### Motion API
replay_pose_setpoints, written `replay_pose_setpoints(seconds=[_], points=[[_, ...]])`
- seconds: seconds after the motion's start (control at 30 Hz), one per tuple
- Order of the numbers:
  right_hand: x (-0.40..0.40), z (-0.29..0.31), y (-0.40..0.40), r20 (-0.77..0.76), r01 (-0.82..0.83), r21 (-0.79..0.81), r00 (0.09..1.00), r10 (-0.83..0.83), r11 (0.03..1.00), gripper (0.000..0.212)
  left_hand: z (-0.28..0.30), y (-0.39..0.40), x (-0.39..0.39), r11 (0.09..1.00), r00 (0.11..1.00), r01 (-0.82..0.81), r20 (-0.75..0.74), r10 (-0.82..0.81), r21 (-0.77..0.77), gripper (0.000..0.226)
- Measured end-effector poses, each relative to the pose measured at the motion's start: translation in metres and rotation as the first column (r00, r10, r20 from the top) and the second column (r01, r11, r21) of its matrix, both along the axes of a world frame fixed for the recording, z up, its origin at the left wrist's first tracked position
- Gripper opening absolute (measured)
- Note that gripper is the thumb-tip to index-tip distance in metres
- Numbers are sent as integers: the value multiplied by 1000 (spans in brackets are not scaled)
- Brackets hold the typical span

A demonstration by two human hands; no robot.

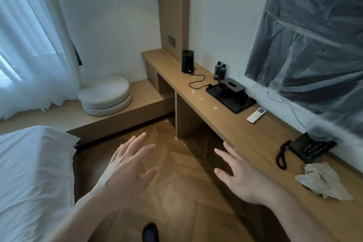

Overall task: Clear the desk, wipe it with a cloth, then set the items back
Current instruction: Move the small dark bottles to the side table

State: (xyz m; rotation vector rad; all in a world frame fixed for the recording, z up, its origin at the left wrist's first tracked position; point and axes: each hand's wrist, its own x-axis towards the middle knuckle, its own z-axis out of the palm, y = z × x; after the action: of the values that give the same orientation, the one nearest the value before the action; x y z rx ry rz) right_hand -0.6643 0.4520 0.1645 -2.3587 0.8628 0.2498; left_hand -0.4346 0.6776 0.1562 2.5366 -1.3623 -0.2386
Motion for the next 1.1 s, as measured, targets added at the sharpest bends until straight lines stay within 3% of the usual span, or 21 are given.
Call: replay_pose_setpoints(seconds=[0.1, 0.33, 0.53, 0.77, 0.93, 1.1], points=[[42, -2, -27, -27, -9, -29, 1000, 8, 1000, 65, -8, -25, 49, 998, 1000, 5, 29, -7, 64, 88], [140, -6, -99, -68, 86, -76, 994, -91, 993, 71, -25, -103, 176, 995, 998, 23, 64, -30, 95, 107], [208, -3, -158, -80, 187, -151, 976, -200, 971, 75, -23, -186, 276, 992, 991, 96, 86, -103, 87, 98], [262, -12, -227, -65, 289, -146, 952, -301, 946, 77, -9, -277, 336, 976, 977, 180, 92, -192, 126, 96], [309, -22, -295, -62, 310, -107, 946, -318, 945, 77, -9, -350, 380, 976, 980, 163, 87, -176, 146, 73], [362, -44, -377, -47, 327, -37, 943, -329, 944, 76, -15, -430, 425, 971, 979, 161, 93, -179, 175, 70]])
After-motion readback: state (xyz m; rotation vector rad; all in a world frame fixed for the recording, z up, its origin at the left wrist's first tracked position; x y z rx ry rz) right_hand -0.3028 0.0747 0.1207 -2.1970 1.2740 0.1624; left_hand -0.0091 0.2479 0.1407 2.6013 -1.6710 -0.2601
